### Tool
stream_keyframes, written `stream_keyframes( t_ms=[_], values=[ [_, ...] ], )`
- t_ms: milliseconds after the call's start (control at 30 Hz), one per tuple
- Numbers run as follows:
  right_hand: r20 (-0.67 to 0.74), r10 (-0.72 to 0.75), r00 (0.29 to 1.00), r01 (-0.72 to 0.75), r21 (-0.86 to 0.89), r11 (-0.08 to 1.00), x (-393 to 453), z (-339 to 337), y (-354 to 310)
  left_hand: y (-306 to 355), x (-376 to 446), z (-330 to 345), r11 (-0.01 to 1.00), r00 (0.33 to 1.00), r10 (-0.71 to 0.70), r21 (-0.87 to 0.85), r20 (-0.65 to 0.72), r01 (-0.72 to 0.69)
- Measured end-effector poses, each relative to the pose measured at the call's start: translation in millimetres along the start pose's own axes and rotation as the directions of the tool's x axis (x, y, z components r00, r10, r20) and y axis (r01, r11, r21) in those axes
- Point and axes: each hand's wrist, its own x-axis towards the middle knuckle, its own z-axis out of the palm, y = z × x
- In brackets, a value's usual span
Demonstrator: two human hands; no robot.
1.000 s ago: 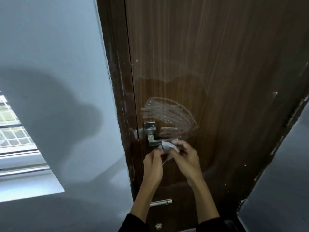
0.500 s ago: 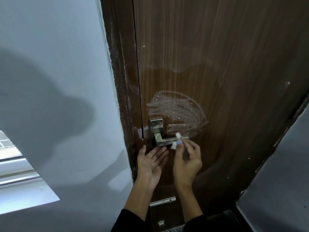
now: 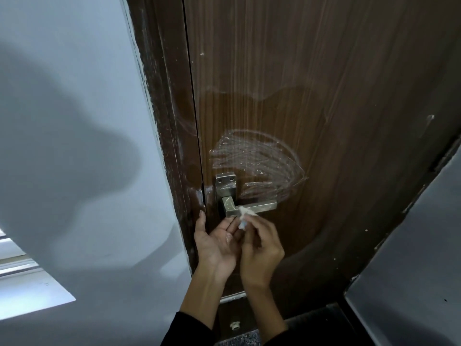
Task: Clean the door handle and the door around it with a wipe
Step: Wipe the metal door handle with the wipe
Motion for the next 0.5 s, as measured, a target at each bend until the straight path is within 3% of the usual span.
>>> stream_keyframes(
  t_ms=[100,167,233,300,433,500],
  values=[
    [-0.187,0.089,0.978,-0.079,0.062,0.995,18.7,-0.6,-1.1,1.3,0.5,-4.2,0.999,1.000,0.011,0.031,0.011,-0.012],
    [-0.115,0.024,0.993,-0.021,0.025,0.999,22.7,4.3,-5.4,1.0,-0.3,-5.3,1.000,0.999,0.009,0.029,0.036,-0.011],
    [0.047,-0.088,0.995,0.092,-0.083,0.992,13.1,9.1,-5.4,0.4,0.3,-7.5,0.999,0.998,0.010,0.039,0.058,-0.013],
    [0.108,-0.088,0.990,0.103,-0.150,0.983,3.5,5.3,1.6,0.4,0.1,-8.4,0.999,0.998,0.007,0.050,0.069,-0.011],
    [-0.182,0.058,0.982,-0.078,-0.104,0.992,20.6,-6.9,3.6,3.1,0.6,-8.8,0.999,0.998,0.012,0.045,0.059,-0.015],
    [-0.155,0.014,0.988,-0.026,-0.081,0.996,29.0,-0.7,-5.0,3.4,-0.1,-8.1,0.998,0.998,0.015,0.059,0.067,-0.019]
  ],
)
